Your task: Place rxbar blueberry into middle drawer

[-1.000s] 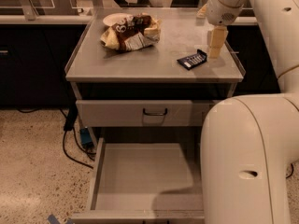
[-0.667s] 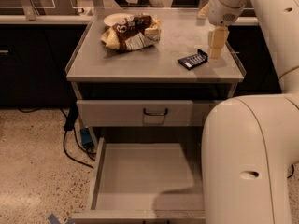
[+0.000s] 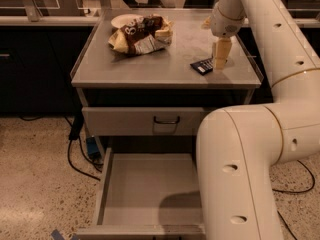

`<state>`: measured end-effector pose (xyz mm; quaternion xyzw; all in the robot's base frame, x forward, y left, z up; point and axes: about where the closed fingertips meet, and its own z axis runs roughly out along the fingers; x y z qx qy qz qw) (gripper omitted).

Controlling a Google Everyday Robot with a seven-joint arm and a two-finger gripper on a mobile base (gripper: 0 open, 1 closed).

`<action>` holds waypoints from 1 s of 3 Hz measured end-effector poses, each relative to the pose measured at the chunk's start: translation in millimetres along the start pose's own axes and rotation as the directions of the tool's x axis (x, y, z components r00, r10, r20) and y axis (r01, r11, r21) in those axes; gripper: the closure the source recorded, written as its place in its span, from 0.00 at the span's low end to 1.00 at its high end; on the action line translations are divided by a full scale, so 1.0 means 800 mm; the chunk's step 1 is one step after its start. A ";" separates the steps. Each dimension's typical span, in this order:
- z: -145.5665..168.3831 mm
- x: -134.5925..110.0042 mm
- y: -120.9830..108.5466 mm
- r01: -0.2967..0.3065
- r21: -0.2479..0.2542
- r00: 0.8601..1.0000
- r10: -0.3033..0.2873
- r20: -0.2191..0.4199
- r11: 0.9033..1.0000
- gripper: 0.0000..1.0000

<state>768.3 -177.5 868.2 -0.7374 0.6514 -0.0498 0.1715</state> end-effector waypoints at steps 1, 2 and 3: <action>0.004 -0.001 -0.008 -0.002 0.022 1.000 0.002 0.005 1.000 0.00; 0.014 -0.001 0.002 -0.007 -0.008 1.000 0.008 0.027 1.000 0.00; 0.028 -0.007 0.017 -0.008 -0.059 0.998 0.012 0.064 0.998 0.00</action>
Offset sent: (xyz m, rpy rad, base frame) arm -0.0210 -0.0041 -0.0149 0.0328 0.1084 0.0165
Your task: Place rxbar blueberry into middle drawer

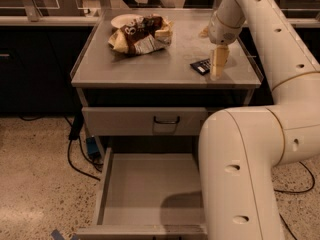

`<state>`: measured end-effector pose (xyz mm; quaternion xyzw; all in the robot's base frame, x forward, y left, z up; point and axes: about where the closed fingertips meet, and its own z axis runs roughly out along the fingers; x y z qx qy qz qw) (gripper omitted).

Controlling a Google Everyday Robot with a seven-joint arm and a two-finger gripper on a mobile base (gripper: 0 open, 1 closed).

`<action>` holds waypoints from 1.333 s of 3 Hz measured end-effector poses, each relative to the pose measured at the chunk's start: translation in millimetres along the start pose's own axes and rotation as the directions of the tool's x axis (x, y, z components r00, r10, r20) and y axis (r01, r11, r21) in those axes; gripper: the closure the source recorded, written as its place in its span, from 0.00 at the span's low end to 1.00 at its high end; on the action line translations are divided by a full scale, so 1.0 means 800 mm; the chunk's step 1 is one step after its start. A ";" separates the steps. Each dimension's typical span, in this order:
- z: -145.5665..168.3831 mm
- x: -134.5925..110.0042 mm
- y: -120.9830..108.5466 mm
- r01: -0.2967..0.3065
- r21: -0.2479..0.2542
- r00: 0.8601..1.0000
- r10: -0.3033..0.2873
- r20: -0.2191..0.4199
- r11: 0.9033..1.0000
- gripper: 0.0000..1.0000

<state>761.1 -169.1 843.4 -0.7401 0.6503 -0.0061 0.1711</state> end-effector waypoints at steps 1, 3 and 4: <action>0.006 -0.004 0.008 -0.005 -0.027 1.000 0.005 0.022 1.000 0.00; 0.016 -0.002 0.009 -0.014 -0.045 1.000 0.014 0.004 0.999 0.00; 0.024 0.015 0.009 -0.034 -0.052 0.999 0.032 -0.039 0.998 0.00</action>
Offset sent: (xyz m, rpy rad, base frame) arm -0.0233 -0.0053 0.0028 0.0145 0.1768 0.0389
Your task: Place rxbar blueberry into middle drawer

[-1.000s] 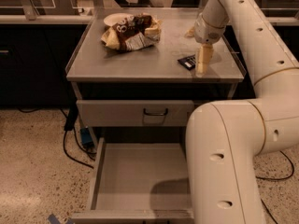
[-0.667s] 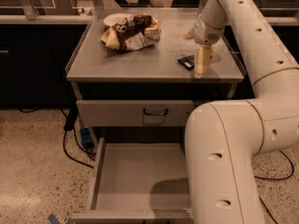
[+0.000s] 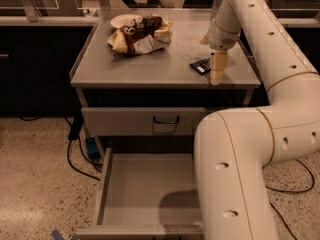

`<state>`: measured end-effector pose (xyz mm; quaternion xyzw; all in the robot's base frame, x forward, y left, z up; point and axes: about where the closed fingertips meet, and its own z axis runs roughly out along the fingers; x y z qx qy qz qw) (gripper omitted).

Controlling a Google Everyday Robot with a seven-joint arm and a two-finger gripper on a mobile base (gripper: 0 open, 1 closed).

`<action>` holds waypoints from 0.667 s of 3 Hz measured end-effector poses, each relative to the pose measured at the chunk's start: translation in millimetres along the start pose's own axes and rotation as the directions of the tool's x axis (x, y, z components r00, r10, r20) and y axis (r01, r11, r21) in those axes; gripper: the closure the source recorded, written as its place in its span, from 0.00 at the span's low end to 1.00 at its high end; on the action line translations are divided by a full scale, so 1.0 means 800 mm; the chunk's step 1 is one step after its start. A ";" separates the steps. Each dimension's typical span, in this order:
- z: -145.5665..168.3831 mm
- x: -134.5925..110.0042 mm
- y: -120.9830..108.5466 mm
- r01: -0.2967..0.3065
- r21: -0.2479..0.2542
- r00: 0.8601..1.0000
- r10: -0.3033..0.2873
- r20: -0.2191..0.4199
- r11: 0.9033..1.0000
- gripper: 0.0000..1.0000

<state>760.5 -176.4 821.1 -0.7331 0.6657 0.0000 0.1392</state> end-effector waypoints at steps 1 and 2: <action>0.016 0.014 0.005 -0.023 -0.025 1.000 0.022 -0.015 0.999 0.00; 0.022 0.012 -0.007 -0.022 0.006 1.000 0.022 -0.011 1.000 0.18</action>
Offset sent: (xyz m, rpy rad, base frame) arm -0.0003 -0.0082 -0.0145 -0.0129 0.0269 -0.0196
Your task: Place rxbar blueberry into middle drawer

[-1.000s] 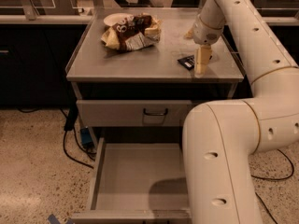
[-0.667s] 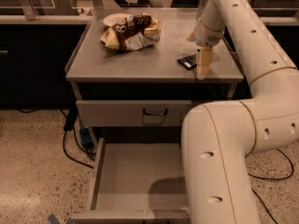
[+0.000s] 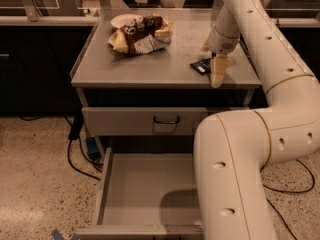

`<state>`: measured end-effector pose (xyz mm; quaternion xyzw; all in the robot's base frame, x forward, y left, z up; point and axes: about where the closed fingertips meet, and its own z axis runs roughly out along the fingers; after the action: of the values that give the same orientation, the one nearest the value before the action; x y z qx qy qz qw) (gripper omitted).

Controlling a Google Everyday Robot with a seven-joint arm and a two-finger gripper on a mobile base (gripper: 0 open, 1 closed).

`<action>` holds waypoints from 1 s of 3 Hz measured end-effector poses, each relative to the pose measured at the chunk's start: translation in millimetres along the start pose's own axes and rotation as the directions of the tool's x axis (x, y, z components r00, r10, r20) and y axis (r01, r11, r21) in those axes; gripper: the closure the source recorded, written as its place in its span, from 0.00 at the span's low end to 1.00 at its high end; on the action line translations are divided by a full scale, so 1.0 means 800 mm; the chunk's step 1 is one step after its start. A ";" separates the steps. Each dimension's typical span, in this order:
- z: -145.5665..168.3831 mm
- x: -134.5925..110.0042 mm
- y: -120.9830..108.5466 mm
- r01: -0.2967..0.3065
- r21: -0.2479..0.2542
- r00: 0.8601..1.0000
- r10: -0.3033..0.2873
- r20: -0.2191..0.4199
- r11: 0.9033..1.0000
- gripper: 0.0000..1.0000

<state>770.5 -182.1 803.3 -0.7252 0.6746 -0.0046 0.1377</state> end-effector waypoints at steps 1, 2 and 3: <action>0.006 -0.001 -0.008 0.000 0.021 1.000 0.000 0.004 1.000 0.41; 0.006 -0.001 -0.008 0.000 0.021 1.000 0.000 0.004 1.000 0.31; 0.005 -0.001 -0.008 0.000 0.021 1.000 0.000 0.004 1.000 0.07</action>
Offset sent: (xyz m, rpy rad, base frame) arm 0.0067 0.0021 -0.0025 0.0049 -0.0187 -0.0026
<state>777.5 -179.8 800.7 -0.7238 0.6743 -0.0103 0.1464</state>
